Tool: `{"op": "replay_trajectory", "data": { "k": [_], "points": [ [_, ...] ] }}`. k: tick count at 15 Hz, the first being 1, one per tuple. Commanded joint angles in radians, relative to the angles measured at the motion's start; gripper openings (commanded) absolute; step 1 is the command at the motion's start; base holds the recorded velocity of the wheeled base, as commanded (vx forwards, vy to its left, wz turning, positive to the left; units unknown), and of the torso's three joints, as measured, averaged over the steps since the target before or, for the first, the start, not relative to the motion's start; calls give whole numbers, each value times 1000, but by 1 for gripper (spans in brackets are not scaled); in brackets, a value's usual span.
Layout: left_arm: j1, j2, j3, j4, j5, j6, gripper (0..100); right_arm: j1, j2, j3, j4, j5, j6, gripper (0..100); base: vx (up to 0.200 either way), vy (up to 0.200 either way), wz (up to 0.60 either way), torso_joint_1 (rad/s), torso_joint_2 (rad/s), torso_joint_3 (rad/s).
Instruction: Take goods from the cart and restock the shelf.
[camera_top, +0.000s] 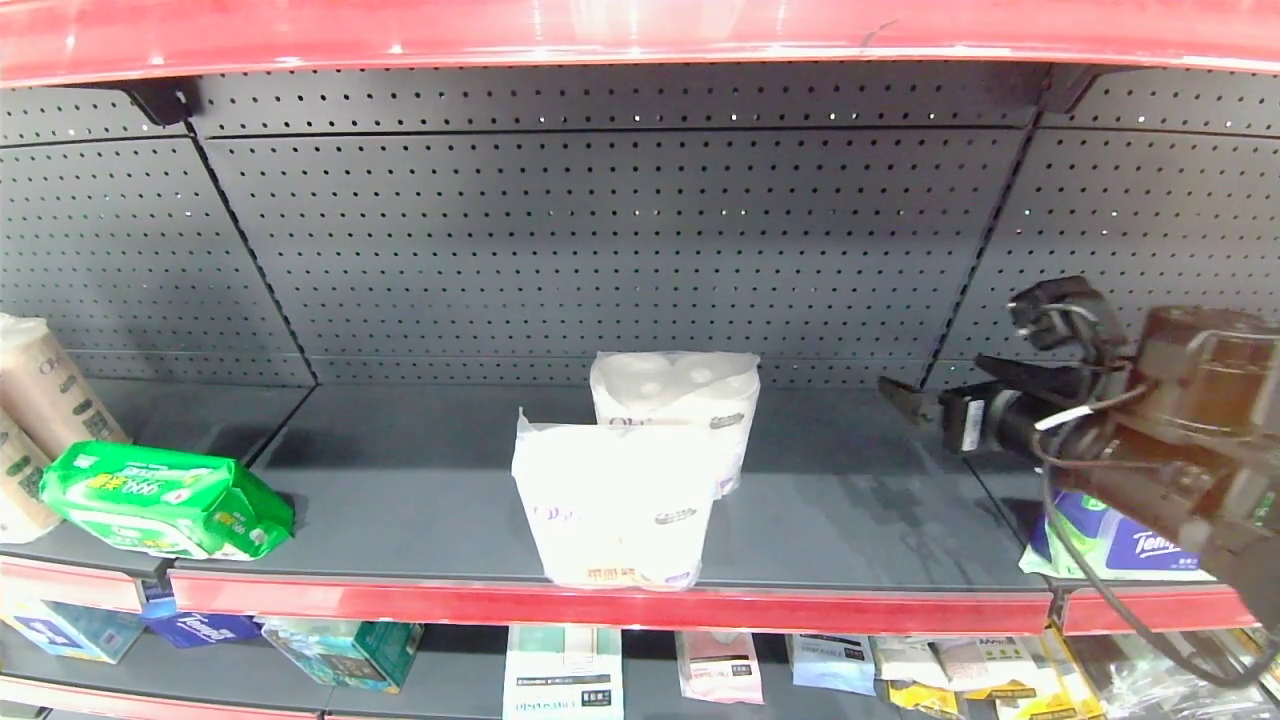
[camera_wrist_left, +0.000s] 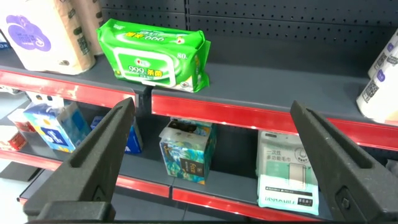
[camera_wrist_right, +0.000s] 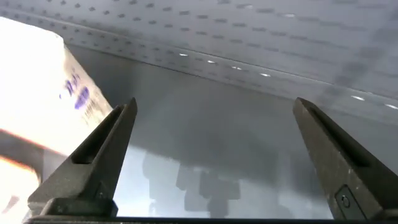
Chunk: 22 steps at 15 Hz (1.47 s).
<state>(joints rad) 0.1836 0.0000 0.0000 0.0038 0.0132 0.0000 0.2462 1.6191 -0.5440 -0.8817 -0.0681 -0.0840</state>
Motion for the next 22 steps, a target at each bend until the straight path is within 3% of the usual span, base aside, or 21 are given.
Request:
{"op": "replay_trajectory", "data": {
  "k": [1, 5, 8, 11, 14, 16, 17, 20, 22],
  "points": [
    [0, 0, 0, 1, 1, -2, 100, -153, -490, 257, 162, 65, -2, 100, 0, 0, 0, 0, 0, 0],
    [0, 0, 0, -1, 1, 0, 100, -169, -1082, 424, 484, 110, -3, 100, 0, 0, 0, 0, 0, 0],
    [0, 0, 0, 1, 1, -2, 100, -177, -1539, 460, 845, 79, -23, 100, 0, 0, 0, 0, 0, 0],
    [0, 0, 0, 1, 1, -2, 100, -177, -1527, 544, 803, -61, -31, 100, 0, 0, 0, 0, 0, 0],
    [0, 0, 0, -1, 1, -2, 100, -140, -1523, 543, 826, -25, 50, 100, 0, 0, 0, 0, 0, 0],
    [0, 0, 0, 1, 1, -2, 100, -140, -1523, 539, 833, 60, 52, 100, 0, 0, 0, 0, 0, 0],
    [0, 0, 0, -1, 1, -2, 100, -165, -1504, 536, 848, 74, 49, 100, 0, 0, 0, 0, 0, 0],
    [0, 0, 0, -1, 1, 0, 100, -364, -1526, 544, 880, 86, 50, 100, 0, 0, 0, 0, 0, 0],
    [0, 0, 0, -1, 1, 0, 100, -361, -1521, 544, 883, 106, 75, 100, 0, 0, 0, 0, 0, 0]
  ]
}}
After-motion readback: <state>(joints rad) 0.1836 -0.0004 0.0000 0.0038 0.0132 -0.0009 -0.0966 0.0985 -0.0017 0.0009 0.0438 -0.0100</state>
